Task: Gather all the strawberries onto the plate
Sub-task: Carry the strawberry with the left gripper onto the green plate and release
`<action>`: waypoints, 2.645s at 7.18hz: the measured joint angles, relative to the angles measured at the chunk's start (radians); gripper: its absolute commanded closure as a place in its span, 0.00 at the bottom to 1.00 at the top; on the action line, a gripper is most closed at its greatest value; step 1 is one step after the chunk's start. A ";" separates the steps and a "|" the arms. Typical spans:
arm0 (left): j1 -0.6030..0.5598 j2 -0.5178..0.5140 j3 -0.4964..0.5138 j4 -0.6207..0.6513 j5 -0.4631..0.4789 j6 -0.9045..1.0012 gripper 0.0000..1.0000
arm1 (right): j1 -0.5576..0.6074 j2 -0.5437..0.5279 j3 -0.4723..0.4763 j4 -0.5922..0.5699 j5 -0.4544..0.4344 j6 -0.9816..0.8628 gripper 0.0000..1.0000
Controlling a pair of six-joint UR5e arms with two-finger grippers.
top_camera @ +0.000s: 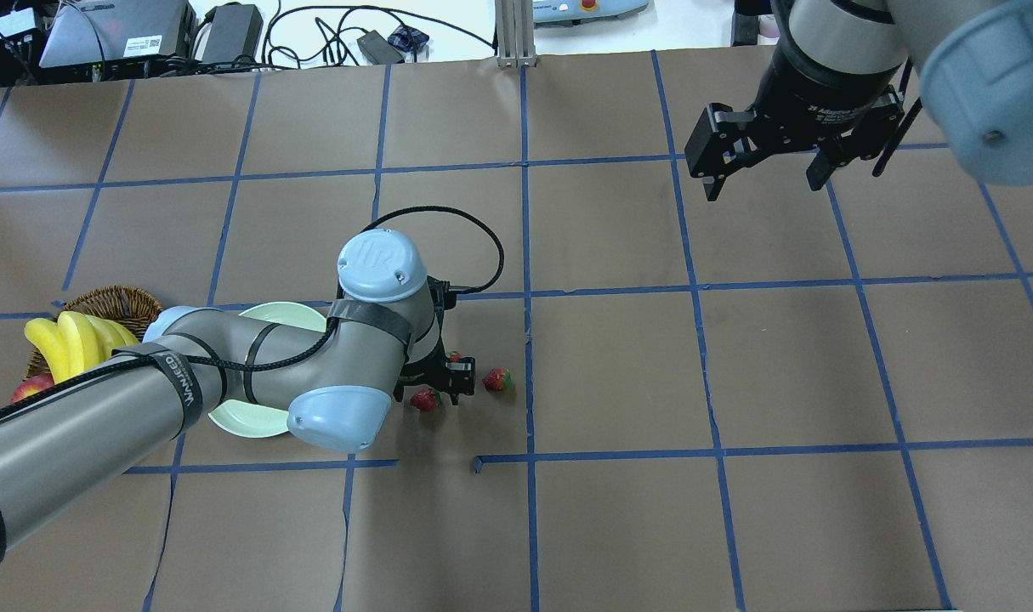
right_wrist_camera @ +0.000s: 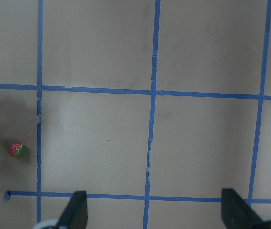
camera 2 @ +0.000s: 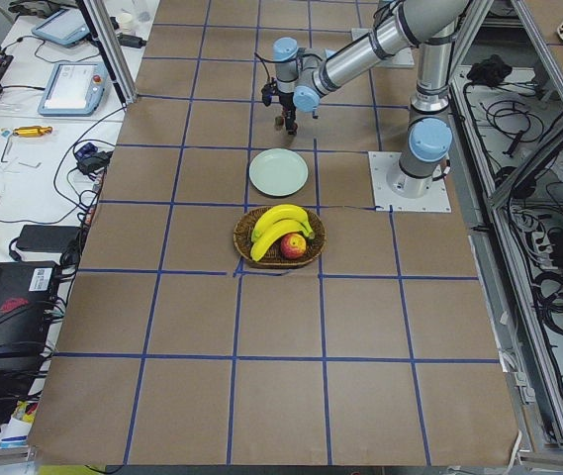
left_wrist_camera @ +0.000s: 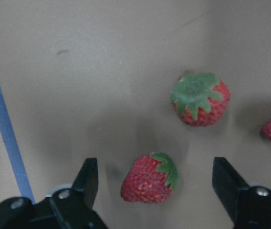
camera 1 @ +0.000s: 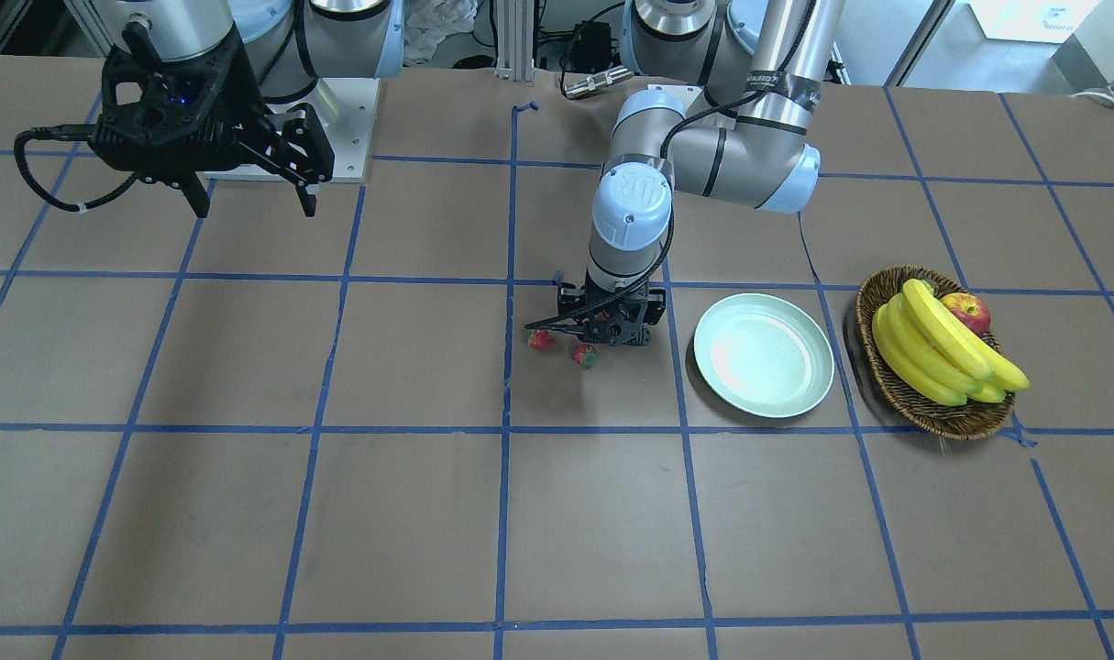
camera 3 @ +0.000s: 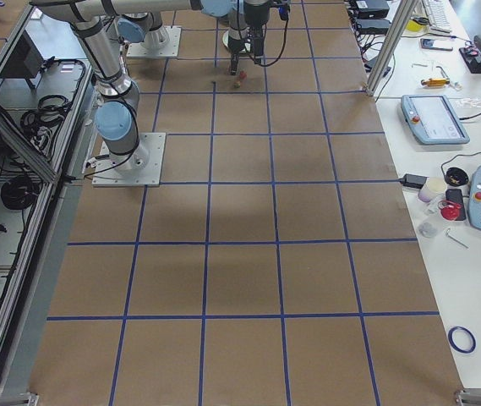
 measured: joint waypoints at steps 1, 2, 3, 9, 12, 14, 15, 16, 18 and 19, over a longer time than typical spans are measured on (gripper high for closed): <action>-0.001 -0.001 -0.001 0.000 0.001 0.002 0.70 | 0.000 0.000 0.000 0.000 0.000 0.000 0.00; -0.002 -0.002 -0.001 0.000 0.002 0.001 0.84 | 0.000 0.000 0.000 0.000 0.000 0.000 0.00; -0.002 -0.002 -0.001 0.000 0.001 0.002 0.92 | 0.000 0.000 0.000 -0.001 -0.001 0.000 0.00; 0.178 0.081 0.091 -0.244 0.094 0.220 0.91 | 0.000 0.000 -0.001 -0.005 -0.001 0.000 0.00; 0.367 0.091 0.080 -0.283 0.116 0.413 0.49 | 0.000 0.000 0.000 -0.004 0.000 0.000 0.00; 0.381 0.084 0.049 -0.272 0.096 0.415 0.01 | 0.000 0.000 0.000 -0.003 0.000 0.000 0.00; 0.377 0.083 0.046 -0.269 0.073 0.397 0.00 | 0.000 0.000 0.001 -0.003 0.000 0.000 0.00; 0.356 0.086 0.053 -0.262 0.058 0.357 0.00 | 0.000 0.000 0.001 -0.002 0.000 0.000 0.00; 0.227 0.078 0.111 -0.241 0.050 0.192 0.05 | 0.000 0.000 0.002 -0.002 0.000 0.000 0.00; 0.160 0.060 0.144 -0.219 0.039 0.090 0.09 | 0.000 0.000 0.003 -0.002 0.000 0.000 0.00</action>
